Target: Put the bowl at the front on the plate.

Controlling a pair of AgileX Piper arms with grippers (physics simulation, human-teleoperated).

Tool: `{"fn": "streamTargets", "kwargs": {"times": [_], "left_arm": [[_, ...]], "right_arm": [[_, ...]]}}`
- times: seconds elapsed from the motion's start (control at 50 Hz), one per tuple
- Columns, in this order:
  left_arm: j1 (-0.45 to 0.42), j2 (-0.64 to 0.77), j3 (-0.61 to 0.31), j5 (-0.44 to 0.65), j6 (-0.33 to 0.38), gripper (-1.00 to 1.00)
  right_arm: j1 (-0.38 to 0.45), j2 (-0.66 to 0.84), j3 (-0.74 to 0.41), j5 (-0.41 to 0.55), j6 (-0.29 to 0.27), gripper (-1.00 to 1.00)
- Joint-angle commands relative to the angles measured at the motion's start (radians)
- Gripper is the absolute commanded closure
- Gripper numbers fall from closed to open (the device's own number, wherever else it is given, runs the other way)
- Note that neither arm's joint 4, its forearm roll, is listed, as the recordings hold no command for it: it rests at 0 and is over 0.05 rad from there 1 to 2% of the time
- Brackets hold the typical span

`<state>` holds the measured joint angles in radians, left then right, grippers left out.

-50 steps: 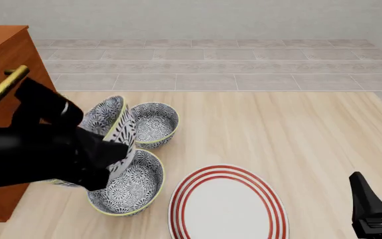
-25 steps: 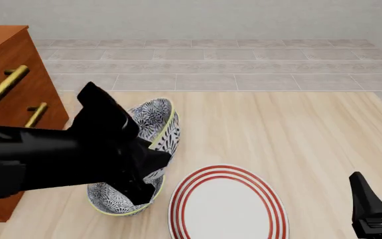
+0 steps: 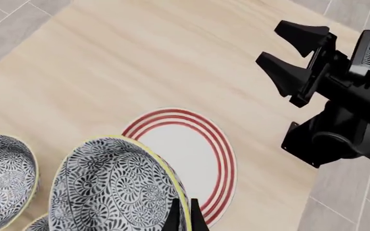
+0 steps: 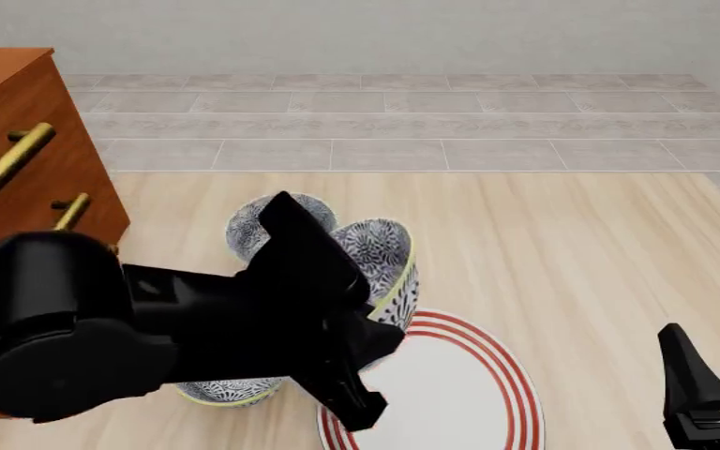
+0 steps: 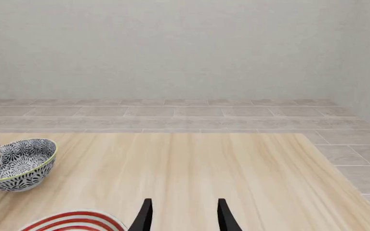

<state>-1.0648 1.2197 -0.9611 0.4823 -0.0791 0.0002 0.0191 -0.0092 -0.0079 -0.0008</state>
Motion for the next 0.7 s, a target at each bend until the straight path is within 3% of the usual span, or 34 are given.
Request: {"fn": "streamTargets", "kwargs": {"times": [0.02, 0.28, 0.7], "left_arm": [[-0.050, 0.070, -0.006, -0.047, -0.027, 1.00], [-0.105, 0.148, -0.012, -0.095, -0.047, 1.00], [-0.071, 0.184, 0.054, -0.187, 0.037, 1.00]], "right_arm": [[0.000, -0.005, 0.002, 0.003, 0.000, -1.00], [0.000, -0.005, 0.002, 0.003, 0.000, -1.00], [0.000, -0.005, 0.002, 0.003, 0.000, -1.00]]}}
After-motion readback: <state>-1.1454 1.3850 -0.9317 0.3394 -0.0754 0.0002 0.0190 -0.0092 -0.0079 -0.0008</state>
